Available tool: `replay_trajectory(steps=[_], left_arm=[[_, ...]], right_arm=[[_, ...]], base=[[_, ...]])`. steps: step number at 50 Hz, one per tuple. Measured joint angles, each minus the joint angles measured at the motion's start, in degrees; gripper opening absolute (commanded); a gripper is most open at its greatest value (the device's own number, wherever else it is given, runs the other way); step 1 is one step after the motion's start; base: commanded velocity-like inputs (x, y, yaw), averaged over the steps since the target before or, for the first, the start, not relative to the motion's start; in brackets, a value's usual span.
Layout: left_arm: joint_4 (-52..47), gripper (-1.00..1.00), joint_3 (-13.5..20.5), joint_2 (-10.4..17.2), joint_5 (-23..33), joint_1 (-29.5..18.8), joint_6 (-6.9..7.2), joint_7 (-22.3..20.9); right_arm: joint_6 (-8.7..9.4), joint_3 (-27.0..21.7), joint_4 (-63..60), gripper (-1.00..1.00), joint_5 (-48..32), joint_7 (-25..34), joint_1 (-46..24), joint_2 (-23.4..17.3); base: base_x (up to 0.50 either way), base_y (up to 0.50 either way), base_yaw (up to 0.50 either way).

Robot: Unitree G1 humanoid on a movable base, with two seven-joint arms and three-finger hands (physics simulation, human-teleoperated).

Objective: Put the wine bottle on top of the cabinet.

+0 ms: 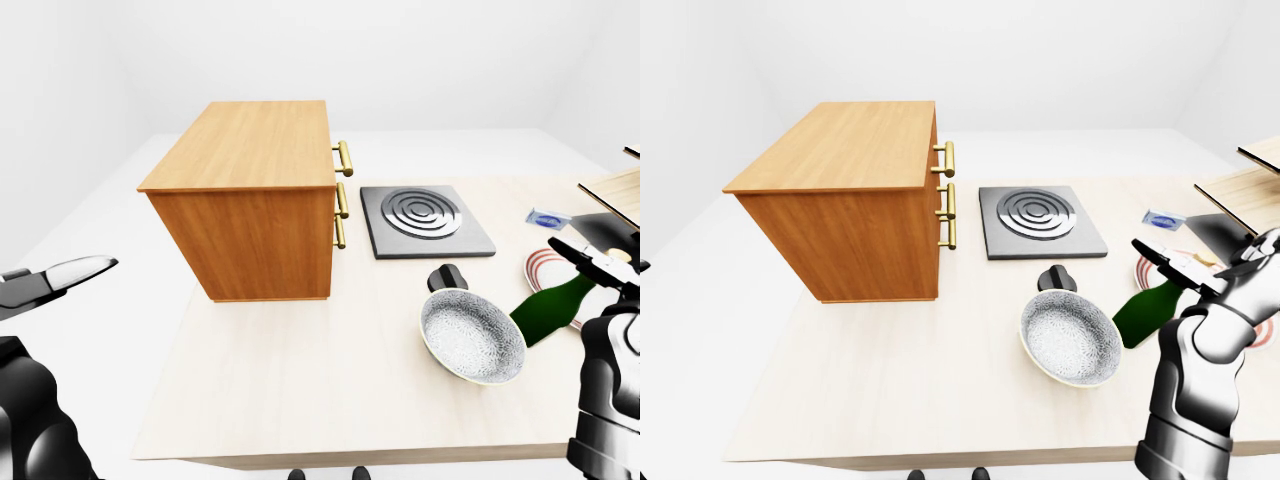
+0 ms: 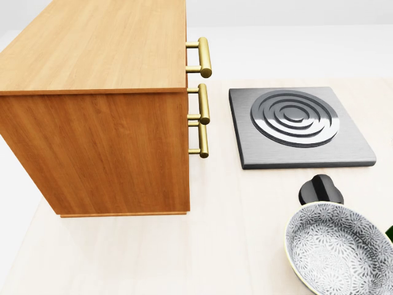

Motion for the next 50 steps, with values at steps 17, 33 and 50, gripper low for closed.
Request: replay_trajectory(steps=[17,33,50], left_arm=[[-0.03,1.00,0.18,0.10,-0.10,-0.02,0.00,0.05],[0.09,1.00,0.12,0.14,-0.09,-0.06,0.00,0.11],[0.02,1.00,-0.01,0.08,0.03,-0.02,0.00,0.10]], right_arm=[[0.00,1.46,3.78,1.00,-1.09,0.22,0.72,1.12],[0.00,1.67,8.01,1.00,-0.94,0.21,1.64,1.45],[0.00,1.66,11.29,1.00,-0.62,-0.04,1.84,0.98]], base=[[0.00,0.00,0.00],[0.00,0.00,0.00],[0.00,0.00,0.00]])
